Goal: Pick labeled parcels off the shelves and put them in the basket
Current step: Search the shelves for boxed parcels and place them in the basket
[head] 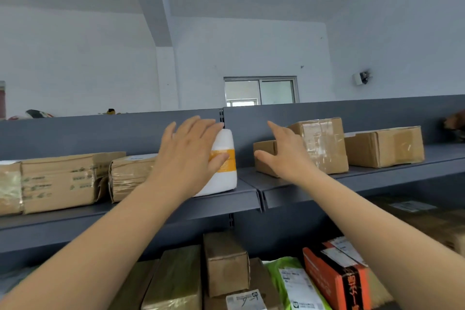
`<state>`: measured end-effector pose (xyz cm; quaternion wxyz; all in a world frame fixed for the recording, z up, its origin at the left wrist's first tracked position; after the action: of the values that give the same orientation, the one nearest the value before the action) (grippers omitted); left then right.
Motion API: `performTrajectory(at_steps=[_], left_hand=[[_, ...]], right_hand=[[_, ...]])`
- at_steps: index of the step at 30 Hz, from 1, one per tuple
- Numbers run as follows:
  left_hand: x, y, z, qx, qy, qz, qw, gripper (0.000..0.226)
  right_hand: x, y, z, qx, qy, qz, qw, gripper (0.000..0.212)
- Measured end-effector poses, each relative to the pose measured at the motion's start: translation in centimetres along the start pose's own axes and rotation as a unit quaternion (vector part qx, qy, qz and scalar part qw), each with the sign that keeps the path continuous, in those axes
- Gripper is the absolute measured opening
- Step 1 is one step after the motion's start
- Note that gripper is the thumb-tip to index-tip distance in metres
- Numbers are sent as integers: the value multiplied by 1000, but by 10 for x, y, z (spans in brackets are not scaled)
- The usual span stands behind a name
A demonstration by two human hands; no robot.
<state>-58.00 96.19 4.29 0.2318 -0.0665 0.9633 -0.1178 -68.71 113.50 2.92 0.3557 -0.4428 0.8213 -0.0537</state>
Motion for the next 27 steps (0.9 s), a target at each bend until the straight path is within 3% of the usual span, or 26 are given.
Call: performTrajectory(at_steps=[4, 9, 13, 16, 21, 24, 27], left_hand=[[6, -1, -7, -3, -40, -28, 999, 70], [9, -10, -4, -15, -40, -48, 998, 65], [8, -11, -6, -26, -45, -36, 998, 55], [8, -10, -4, -24, -25, -18, 999, 65], [8, -11, -4, -27, -27, 7, 999, 64], [5, -12, -4, -31, -40, 13, 999, 54], [6, -13, -5, -23, -38, 17, 999, 53]], right_hand=[[3, 16, -18, -30, -21, 197, 980, 77], [9, 17, -32, -17, -3, 343, 939, 66], [10, 10, -32, 2, 13, 346, 938, 47], [14, 6, -30, 4, 15, 348, 937, 44], [19, 6, -29, 33, 20, 226, 973, 34], [12, 0, -23, 20, 35, 141, 989, 40], [5, -10, -6, -58, 52, 95, 992, 58]])
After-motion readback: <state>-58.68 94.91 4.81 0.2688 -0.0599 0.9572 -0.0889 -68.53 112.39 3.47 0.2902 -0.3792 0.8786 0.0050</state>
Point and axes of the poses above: each hand's wrist, its own z-axis away from the middle knuckle, its own x-axis out of the palm, y = z × x, the point moved 2 cm from there along -z, towards the middle knuckle, and after that the axes turned 1 degree about y, right-handed, at the moved point
